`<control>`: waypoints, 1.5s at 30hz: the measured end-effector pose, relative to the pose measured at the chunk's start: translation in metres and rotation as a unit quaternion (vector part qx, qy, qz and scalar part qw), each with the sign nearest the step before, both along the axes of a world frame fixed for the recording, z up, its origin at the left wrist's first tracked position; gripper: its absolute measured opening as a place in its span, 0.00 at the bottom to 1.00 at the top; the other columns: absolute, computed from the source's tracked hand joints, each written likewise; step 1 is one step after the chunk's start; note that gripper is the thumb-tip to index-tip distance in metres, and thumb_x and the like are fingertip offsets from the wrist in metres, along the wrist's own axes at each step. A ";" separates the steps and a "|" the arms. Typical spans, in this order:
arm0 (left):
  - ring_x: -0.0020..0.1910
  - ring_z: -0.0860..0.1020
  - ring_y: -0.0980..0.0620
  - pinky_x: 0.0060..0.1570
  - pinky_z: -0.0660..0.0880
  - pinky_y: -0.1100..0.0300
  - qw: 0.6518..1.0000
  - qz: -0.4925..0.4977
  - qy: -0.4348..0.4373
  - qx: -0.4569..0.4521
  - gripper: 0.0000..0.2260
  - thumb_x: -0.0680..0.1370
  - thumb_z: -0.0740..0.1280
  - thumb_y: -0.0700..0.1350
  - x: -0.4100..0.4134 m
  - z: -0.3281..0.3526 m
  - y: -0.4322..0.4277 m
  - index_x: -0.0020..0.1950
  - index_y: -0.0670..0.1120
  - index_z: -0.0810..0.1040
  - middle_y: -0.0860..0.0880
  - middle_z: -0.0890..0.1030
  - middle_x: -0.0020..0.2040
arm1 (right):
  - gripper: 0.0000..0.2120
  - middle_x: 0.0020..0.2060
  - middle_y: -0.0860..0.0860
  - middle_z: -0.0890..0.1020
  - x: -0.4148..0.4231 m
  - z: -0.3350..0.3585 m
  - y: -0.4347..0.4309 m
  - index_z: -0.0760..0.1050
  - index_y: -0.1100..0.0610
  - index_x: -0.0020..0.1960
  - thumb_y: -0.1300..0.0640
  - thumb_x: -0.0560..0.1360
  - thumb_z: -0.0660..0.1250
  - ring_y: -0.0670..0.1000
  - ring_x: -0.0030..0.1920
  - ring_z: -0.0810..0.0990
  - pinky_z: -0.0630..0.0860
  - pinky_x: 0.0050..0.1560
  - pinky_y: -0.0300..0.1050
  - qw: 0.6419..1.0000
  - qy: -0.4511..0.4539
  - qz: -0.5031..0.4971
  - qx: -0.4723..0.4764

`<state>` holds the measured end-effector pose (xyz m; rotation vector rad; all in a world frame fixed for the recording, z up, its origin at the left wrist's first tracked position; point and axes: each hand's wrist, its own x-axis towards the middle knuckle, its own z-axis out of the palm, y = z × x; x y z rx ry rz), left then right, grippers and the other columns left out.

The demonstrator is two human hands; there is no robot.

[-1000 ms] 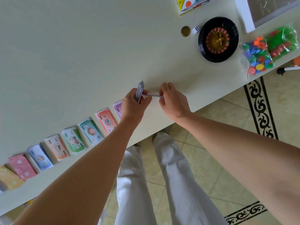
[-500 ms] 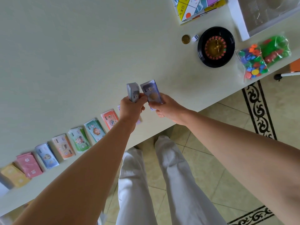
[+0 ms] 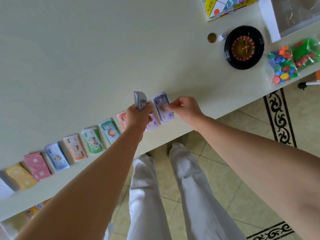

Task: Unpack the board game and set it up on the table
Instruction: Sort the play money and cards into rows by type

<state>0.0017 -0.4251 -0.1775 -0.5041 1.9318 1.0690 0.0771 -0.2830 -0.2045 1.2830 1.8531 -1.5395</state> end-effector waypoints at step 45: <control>0.46 0.79 0.49 0.48 0.79 0.56 0.986 0.046 -0.052 0.154 0.08 0.80 0.61 0.36 0.005 0.047 -0.006 0.46 0.47 0.74 0.46 0.79 0.43 | 0.04 0.46 0.57 0.82 -0.014 0.048 -0.030 0.77 0.58 0.49 0.61 0.78 0.63 0.58 0.51 0.80 0.74 0.60 0.60 0.966 0.067 -0.171 -0.181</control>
